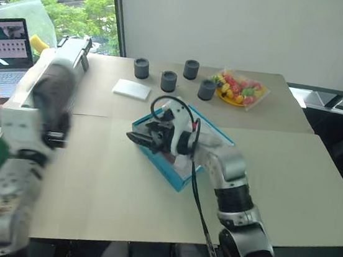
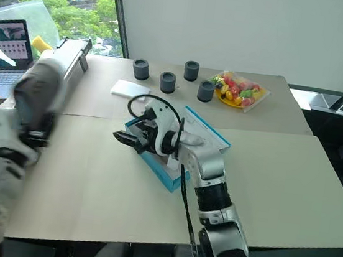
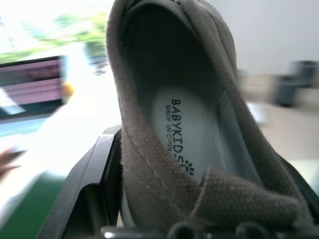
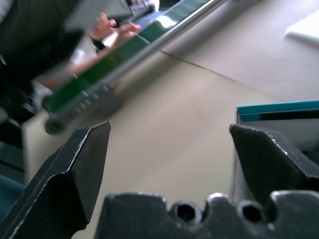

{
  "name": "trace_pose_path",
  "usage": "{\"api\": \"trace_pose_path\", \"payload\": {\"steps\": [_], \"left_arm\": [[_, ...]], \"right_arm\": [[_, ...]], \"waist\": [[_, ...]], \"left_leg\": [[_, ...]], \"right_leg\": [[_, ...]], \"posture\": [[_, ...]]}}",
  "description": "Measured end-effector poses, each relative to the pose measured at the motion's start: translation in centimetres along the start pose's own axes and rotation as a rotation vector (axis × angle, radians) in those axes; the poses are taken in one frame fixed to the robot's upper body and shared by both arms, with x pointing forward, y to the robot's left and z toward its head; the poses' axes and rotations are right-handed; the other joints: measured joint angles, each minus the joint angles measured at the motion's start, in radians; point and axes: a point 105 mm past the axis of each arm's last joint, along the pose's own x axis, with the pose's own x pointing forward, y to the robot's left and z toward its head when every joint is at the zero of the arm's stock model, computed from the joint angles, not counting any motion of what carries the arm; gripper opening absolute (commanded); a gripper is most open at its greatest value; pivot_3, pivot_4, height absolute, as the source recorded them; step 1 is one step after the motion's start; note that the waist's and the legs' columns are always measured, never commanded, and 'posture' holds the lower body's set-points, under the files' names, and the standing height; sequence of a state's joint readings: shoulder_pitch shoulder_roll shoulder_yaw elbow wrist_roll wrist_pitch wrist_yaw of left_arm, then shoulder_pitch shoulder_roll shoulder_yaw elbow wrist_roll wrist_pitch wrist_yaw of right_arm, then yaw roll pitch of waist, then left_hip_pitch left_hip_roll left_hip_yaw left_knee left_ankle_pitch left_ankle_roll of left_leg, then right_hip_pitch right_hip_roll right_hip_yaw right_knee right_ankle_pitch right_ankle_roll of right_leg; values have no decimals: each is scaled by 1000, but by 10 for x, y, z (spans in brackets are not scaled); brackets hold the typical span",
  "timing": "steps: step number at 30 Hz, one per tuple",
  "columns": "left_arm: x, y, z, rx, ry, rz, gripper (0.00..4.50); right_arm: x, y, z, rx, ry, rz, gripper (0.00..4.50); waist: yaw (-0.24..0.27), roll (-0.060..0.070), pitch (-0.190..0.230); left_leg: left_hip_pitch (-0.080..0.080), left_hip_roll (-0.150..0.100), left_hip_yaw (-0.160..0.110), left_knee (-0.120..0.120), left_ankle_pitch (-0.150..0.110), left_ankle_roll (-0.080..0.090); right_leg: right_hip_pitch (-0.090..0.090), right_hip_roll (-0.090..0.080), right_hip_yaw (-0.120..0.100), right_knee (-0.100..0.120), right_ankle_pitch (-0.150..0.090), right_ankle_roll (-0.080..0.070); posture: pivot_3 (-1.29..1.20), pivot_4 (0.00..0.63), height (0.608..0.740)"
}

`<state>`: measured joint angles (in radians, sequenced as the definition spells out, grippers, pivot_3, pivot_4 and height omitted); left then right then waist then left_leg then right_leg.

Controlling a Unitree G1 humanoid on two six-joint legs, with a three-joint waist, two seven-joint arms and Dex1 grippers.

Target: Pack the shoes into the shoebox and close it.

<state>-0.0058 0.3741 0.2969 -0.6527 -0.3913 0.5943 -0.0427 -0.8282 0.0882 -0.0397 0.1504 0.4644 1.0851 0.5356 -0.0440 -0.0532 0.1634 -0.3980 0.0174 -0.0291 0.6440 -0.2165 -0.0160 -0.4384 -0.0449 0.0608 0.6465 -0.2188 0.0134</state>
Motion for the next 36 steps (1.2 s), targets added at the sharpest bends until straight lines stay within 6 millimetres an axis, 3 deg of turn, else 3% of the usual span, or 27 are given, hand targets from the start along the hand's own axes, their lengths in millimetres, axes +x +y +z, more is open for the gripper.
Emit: {"api": "trace_pose_path", "payload": {"steps": [1, 5, 20, 29, 36], "left_arm": [[0, -21, -3, -27, 18, -64, 2596], [-3, -74, -5, -65, 51, -250, 2596], [4, -84, 10, -81, 22, -271, 2596], [6, -81, 15, -197, 10, -260, 2596], [-2, -100, 1, -255, 95, -369, 2596]], "right_arm": [[-8, -10, 1, 136, 8, -13, 4500], [-21, -17, -1, 346, 26, 3, 4500], [-27, -16, 13, 458, -26, 8, 4500], [-25, -11, 23, 498, -83, 53, 4500], [-27, -6, 43, 507, -194, 96, 4500]], "waist": [[0, 0, 0], [-2, 1, 0], [-12, 2, 1], [-11, 2, 1], [-12, 2, 1]], "left_leg": [[-2, 0, 0, 0, 0, 0], [-7, -1, 1, 0, 0, 1], [-6, -3, 2, 2, 0, 1], [-7, -2, 2, 2, 0, 1], [-7, -2, 2, 2, 0, 1]], "right_leg": [[-1, 1, -1, -1, 0, 0], [-3, 1, -2, 0, 0, 0], [-2, 3, -2, -3, 0, 1], [-2, 3, -2, -4, 0, 1], [-1, 3, -2, -4, 0, 2]], "posture": [[0, 150, 731], [0, 150, 731], [0, 150, 731], [0, 150, 731], [0, 150, 731]]}}
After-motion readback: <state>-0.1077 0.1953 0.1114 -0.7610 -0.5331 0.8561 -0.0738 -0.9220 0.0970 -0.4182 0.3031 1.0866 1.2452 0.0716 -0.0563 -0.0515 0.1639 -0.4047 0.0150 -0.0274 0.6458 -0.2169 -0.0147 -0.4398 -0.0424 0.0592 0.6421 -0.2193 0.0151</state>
